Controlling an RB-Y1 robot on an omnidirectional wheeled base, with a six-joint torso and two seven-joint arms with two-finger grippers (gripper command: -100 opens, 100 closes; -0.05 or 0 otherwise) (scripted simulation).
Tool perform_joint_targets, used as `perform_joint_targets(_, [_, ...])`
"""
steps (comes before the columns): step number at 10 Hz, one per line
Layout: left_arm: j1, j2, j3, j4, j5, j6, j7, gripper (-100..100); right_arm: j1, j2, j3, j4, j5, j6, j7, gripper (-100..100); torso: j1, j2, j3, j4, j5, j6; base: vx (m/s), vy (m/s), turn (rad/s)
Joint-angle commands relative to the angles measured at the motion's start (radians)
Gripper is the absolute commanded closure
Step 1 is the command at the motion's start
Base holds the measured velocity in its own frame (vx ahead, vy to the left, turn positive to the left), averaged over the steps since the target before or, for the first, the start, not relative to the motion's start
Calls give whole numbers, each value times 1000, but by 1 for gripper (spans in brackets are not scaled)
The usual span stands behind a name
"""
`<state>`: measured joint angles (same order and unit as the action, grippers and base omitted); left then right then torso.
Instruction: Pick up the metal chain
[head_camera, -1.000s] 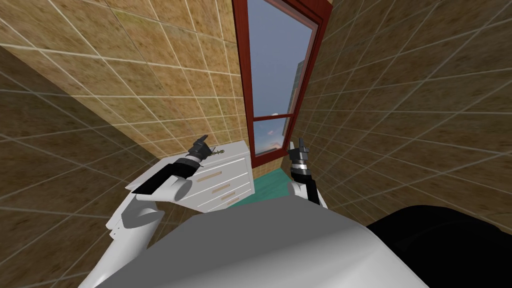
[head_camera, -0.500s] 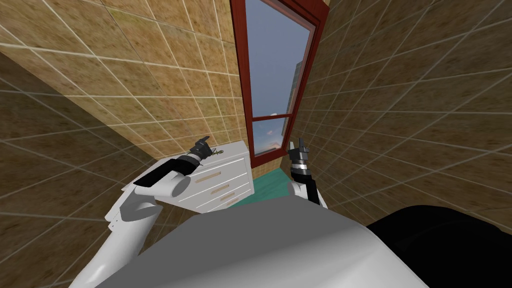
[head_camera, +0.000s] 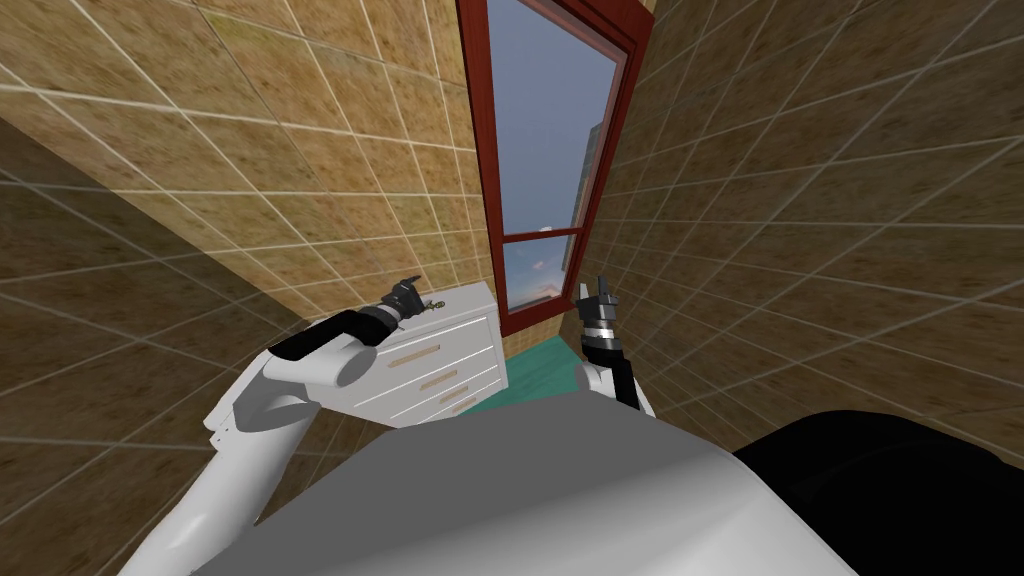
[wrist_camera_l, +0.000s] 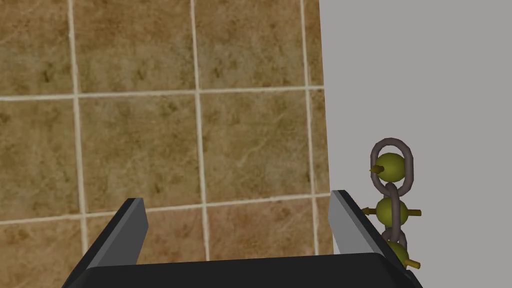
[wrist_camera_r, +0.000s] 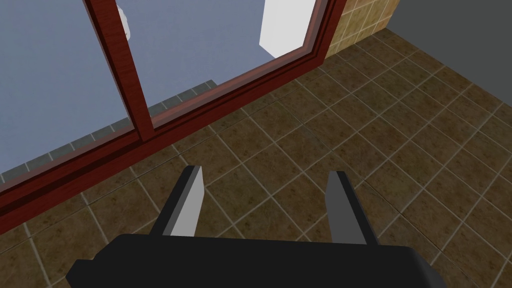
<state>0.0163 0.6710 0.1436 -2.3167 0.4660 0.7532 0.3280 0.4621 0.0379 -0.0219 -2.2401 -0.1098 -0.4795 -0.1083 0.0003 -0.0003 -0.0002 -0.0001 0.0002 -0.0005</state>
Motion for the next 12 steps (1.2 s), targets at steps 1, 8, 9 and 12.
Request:
perform_joint_targets(1, [-31,35,7,24,43,50,36,-100,0,0,0,0,0,0,0,0,0,0,0,0,0,0,5,-1,-45])
perform_joint_targets(8, [-92,97,21,65,124,241,109,-100,0,0,0,0,0,0,0,0,0,0,0,0,0,0,4,2,-25])
perform_joint_targets(9, [-92,97,21,65,124,263,109,-100,0,0,0,0,0,0,0,0,0,0,0,0,0,0,0,0,0])
perform_joint_targets(12, [-122,125,27,86,165,342,146,-100,0,0,0,0,0,0,0,0,0,0,0,0,0,0,3,4,-22])
